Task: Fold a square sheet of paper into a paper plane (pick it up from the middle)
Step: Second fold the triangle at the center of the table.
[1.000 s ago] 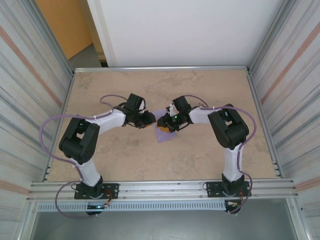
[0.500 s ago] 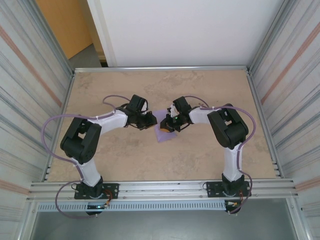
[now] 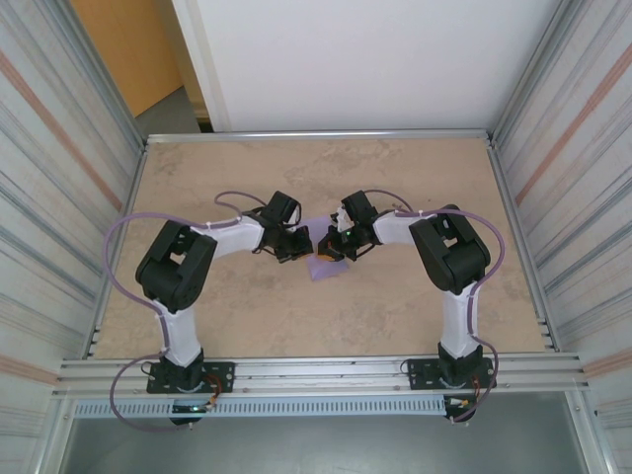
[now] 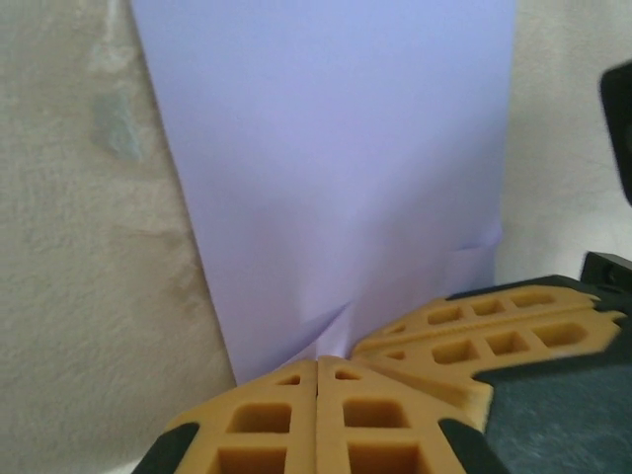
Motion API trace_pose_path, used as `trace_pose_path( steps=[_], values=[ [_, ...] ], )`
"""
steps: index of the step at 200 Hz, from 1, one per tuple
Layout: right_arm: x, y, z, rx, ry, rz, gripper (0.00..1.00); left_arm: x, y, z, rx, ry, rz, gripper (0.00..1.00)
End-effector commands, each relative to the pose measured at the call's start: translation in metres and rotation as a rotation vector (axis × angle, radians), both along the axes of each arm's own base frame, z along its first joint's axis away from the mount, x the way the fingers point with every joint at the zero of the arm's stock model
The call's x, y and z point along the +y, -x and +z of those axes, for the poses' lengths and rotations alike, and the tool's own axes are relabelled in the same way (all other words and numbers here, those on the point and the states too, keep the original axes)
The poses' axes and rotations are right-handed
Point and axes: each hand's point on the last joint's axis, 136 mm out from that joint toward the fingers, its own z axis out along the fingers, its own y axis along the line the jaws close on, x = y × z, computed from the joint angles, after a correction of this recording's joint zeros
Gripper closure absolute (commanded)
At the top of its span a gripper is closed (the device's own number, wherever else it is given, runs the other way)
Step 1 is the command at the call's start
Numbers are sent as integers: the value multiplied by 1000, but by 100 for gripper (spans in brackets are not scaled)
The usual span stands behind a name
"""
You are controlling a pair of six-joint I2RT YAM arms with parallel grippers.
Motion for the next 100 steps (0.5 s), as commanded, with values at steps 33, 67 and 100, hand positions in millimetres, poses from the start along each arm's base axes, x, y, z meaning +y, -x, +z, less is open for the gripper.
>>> trace_pose_path(
  steps=[33,67,100],
  values=[
    [-15,17,-27,84,95,-19,98,13,6,-19,38,-106,-3,97],
    [-8,1,5,-7,17,-21,95,19,10,-24,50,-136,-4,99],
    [-9,-6,12,-50,11,-4,93,20,11,-26,52,-142,-11,100]
  ],
)
